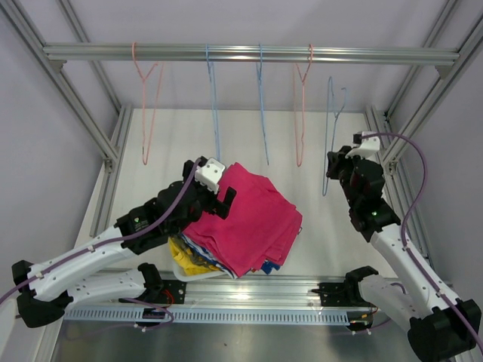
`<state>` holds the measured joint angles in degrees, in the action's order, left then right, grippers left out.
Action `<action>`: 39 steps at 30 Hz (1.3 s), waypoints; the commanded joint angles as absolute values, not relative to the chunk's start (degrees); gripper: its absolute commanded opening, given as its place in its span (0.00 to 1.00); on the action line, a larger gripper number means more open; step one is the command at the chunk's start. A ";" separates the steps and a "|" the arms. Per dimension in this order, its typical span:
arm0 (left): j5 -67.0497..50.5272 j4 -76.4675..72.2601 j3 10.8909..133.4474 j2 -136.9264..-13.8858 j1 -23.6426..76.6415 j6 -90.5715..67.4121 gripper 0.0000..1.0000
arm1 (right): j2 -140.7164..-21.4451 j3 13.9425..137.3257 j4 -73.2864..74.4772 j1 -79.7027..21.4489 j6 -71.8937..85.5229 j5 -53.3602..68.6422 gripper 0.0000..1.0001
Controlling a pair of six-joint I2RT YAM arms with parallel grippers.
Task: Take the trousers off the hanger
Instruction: Pick up the hanger at the center of the board, then place the hanger at the clothesline.
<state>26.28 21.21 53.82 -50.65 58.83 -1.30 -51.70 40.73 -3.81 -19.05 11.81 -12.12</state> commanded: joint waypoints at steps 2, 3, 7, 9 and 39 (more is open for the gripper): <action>25.40 20.74 56.16 -49.66 58.45 -1.85 1.00 | -48.43 48.59 1.13 -19.60 9.41 -15.38 0.00; 25.40 20.83 56.08 -49.66 58.45 -1.85 0.99 | -47.91 50.00 2.19 -19.69 8.71 -15.47 0.00; 25.31 21.00 56.34 -49.92 58.45 -2.02 0.99 | -44.30 52.82 5.00 -19.86 6.33 -14.94 0.00; 25.23 21.09 56.42 -49.92 58.54 -2.11 1.00 | -44.47 54.57 6.15 -19.86 4.32 -15.12 0.00; 27.07 20.92 56.08 -51.68 58.54 -0.97 0.99 | -63.10 65.04 0.70 -1.23 6.24 5.97 0.00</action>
